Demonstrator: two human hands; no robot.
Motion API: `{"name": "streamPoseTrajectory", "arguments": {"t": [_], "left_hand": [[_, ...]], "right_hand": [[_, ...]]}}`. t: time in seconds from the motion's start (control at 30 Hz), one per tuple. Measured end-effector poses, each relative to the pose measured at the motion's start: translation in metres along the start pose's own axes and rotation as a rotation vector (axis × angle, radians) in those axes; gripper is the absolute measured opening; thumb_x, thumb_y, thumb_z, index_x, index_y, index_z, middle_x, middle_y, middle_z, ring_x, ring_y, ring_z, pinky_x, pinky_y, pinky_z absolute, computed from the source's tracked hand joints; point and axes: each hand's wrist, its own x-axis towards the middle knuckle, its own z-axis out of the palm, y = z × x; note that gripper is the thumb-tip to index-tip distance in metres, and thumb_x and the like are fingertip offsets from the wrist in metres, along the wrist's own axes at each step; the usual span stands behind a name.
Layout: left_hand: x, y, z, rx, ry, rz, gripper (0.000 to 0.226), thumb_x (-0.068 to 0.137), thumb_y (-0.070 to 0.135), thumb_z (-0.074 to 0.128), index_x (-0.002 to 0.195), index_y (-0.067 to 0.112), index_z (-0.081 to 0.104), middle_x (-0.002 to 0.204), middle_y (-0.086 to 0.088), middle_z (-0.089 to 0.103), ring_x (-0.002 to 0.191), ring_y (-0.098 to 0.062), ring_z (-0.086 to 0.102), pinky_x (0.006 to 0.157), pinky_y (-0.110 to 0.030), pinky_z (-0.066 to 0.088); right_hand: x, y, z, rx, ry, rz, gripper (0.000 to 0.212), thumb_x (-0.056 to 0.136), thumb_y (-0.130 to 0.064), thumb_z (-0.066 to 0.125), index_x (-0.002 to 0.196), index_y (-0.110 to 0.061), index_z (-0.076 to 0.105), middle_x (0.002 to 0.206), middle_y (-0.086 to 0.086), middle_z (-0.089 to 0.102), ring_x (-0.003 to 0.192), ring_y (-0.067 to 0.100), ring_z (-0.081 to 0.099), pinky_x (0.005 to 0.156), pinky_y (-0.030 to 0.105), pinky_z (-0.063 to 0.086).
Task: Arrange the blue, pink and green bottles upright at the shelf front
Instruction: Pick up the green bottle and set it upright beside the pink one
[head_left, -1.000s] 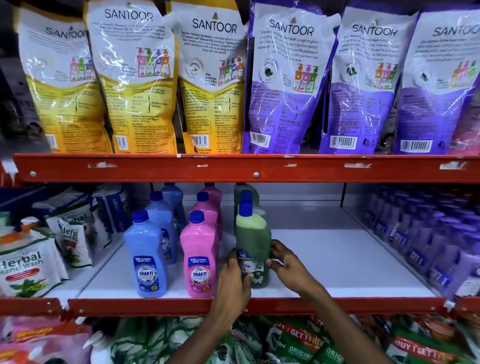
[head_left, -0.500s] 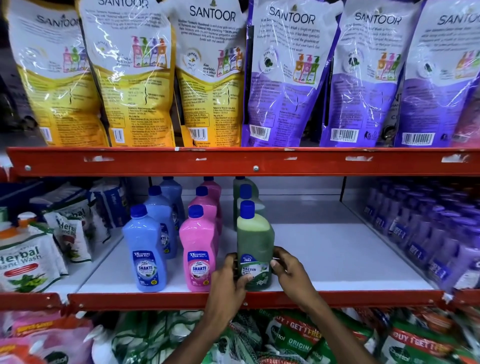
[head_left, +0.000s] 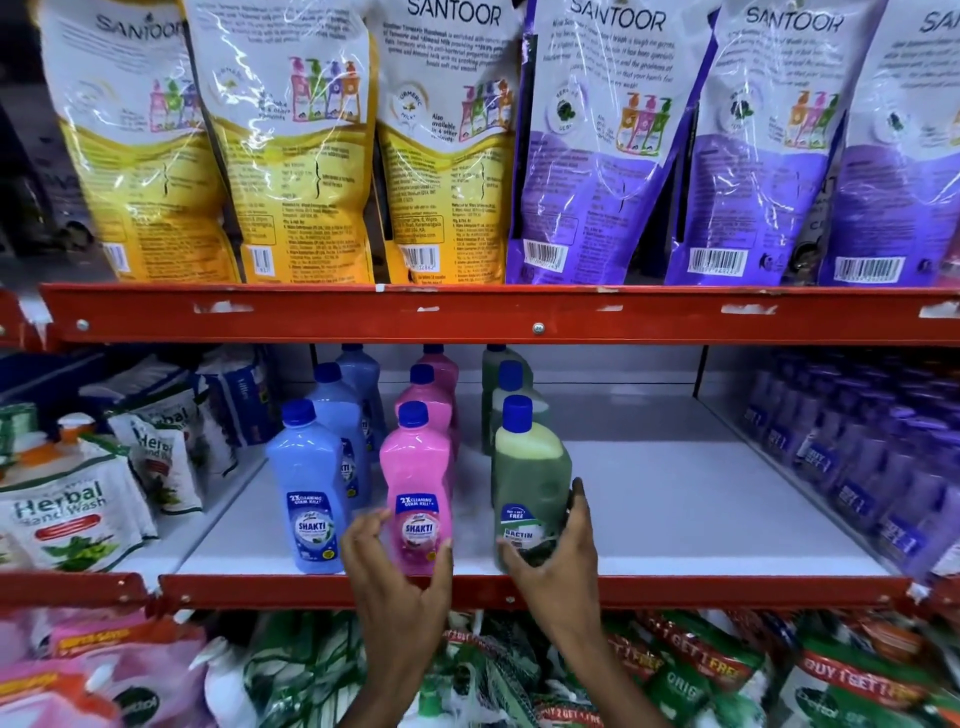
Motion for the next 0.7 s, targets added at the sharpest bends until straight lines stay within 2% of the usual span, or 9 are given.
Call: {"name": "streamPoseTrajectory", "arguments": {"t": [0.07, 0.13, 0.33, 0.4, 0.5, 0.57, 0.63, 0.67, 0.7], "left_hand": [[0.010, 0.001, 0.004, 0.078, -0.087, -0.069, 0.095, 0.067, 0.041, 0.087, 0.139, 0.016, 0.031, 0.138, -0.010, 0.040, 0.124, -0.028, 0.050, 0.099, -0.046, 0.055], [0.016, 0.004, 0.007, 0.078, -0.174, -0.129, 0.103, 0.065, 0.047, 0.087, 0.142, 0.013, 0.028, 0.135, -0.014, 0.046, 0.119, -0.032, 0.057, 0.095, -0.049, 0.057], [0.022, -0.005, 0.010, 0.101, -0.206, -0.128, 0.094, 0.067, 0.043, 0.086, 0.137, 0.015, 0.032, 0.120, -0.012, 0.061, 0.096, -0.024, 0.066, 0.076, -0.037, 0.062], [0.022, -0.007, 0.010, 0.098, -0.212, -0.115, 0.092, 0.067, 0.043, 0.086, 0.137, 0.014, 0.033, 0.119, -0.012, 0.061, 0.094, -0.022, 0.065, 0.074, -0.033, 0.061], [0.023, -0.005, 0.007, 0.081, -0.247, -0.090, 0.093, 0.070, 0.046, 0.084, 0.140, 0.014, 0.032, 0.125, -0.011, 0.059, 0.103, -0.020, 0.064, 0.081, -0.031, 0.060], [0.020, -0.008, 0.000, 0.034, -0.272, -0.079, 0.099, 0.070, 0.048, 0.083, 0.146, 0.015, 0.030, 0.136, -0.010, 0.054, 0.115, -0.019, 0.059, 0.090, -0.028, 0.054], [0.015, -0.014, -0.017, -0.040, -0.228, -0.035, 0.098, 0.069, 0.052, 0.082, 0.148, 0.020, 0.032, 0.144, -0.005, 0.046, 0.127, -0.017, 0.050, 0.101, -0.031, 0.048], [0.014, -0.020, -0.029, -0.060, -0.156, 0.022, 0.091, 0.070, 0.054, 0.081, 0.144, 0.022, 0.038, 0.142, -0.003, 0.046, 0.128, -0.017, 0.049, 0.104, -0.034, 0.048], [0.015, -0.027, -0.039, -0.054, -0.060, 0.088, 0.083, 0.071, 0.054, 0.079, 0.139, 0.021, 0.044, 0.137, -0.004, 0.047, 0.125, -0.019, 0.050, 0.104, -0.038, 0.049]], "right_hand": [[0.002, -0.006, 0.015, -0.016, 0.076, 0.005, 0.118, 0.064, -0.035, 0.089, 0.152, -0.022, 0.012, 0.147, 0.008, 0.043, 0.129, 0.024, 0.051, 0.100, 0.044, 0.055], [0.006, -0.008, 0.024, -0.031, 0.140, 0.026, 0.115, 0.062, -0.034, 0.091, 0.149, -0.019, 0.016, 0.140, 0.009, 0.048, 0.122, 0.027, 0.056, 0.092, 0.045, 0.059], [0.009, 0.000, 0.027, -0.069, 0.174, 0.001, 0.098, 0.058, -0.033, 0.090, 0.134, -0.026, 0.029, 0.115, 0.003, 0.056, 0.091, 0.023, 0.066, 0.070, 0.038, 0.063], [0.010, 0.001, 0.028, -0.061, 0.172, -0.009, 0.099, 0.058, -0.031, 0.090, 0.135, -0.025, 0.029, 0.117, 0.005, 0.056, 0.093, 0.024, 0.067, 0.072, 0.041, 0.063], [0.008, -0.005, 0.027, -0.060, 0.183, -0.008, 0.117, 0.061, -0.030, 0.092, 0.150, -0.015, 0.017, 0.139, 0.014, 0.047, 0.122, 0.030, 0.056, 0.095, 0.046, 0.057], [-0.003, -0.010, 0.025, -0.041, 0.266, -0.007, 0.123, 0.062, -0.034, 0.091, 0.153, -0.019, 0.011, 0.152, 0.013, 0.034, 0.134, 0.021, 0.044, 0.099, 0.037, 0.055], [-0.021, -0.017, 0.025, 0.018, 0.416, -0.122, 0.109, 0.067, -0.035, 0.087, 0.152, -0.026, 0.018, 0.149, 0.006, 0.034, 0.128, -0.005, 0.038, 0.087, 0.007, 0.051], [-0.031, -0.020, 0.029, 0.033, 0.469, -0.219, 0.097, 0.071, -0.034, 0.082, 0.149, -0.028, 0.025, 0.144, 0.004, 0.038, 0.126, -0.010, 0.038, 0.084, 0.001, 0.047], [-0.040, -0.024, 0.036, 0.030, 0.478, -0.292, 0.088, 0.074, -0.034, 0.077, 0.147, -0.027, 0.030, 0.140, 0.001, 0.041, 0.127, -0.007, 0.039, 0.090, 0.006, 0.046]]}}
